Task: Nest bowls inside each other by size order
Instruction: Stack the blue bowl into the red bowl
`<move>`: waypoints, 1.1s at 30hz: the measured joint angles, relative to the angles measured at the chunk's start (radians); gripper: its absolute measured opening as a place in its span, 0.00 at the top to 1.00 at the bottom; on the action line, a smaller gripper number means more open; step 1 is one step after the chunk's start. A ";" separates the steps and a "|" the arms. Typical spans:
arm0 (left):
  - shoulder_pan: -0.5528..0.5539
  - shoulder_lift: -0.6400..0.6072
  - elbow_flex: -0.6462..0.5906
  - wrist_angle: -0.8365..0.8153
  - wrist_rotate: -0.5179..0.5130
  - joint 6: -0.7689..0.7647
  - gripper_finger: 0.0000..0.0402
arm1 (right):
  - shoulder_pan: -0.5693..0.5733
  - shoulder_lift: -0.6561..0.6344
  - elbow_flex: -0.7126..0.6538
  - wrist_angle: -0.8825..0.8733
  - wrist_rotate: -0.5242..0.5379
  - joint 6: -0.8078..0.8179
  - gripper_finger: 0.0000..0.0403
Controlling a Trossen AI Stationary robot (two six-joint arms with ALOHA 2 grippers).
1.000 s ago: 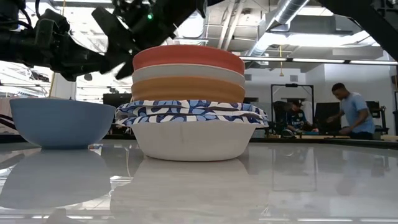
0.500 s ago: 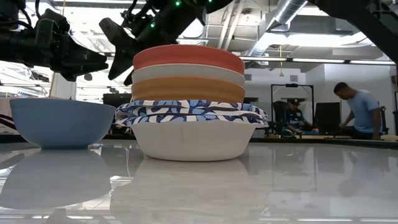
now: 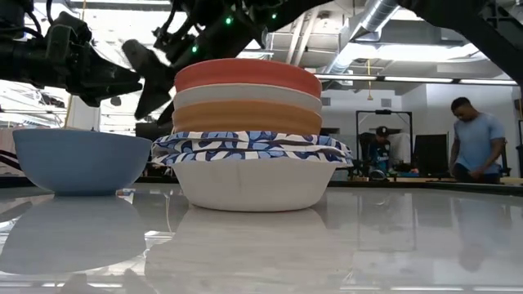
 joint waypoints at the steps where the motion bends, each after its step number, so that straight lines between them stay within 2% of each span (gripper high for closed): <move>1: 0.000 0.000 0.000 0.000 -0.001 0.000 0.54 | 0.000 0.010 0.001 0.018 -0.011 0.000 0.47; 13: 0.000 0.000 0.000 0.000 0.000 0.000 0.54 | -0.007 0.021 0.000 -0.009 -0.024 0.001 0.47; 20: 0.000 0.000 0.000 0.000 0.002 0.000 0.54 | -0.019 0.087 0.000 0.005 -0.050 0.025 0.47; 33: 0.000 0.000 0.000 0.000 0.002 0.000 0.54 | -0.018 0.083 0.026 -0.013 -0.071 0.023 0.47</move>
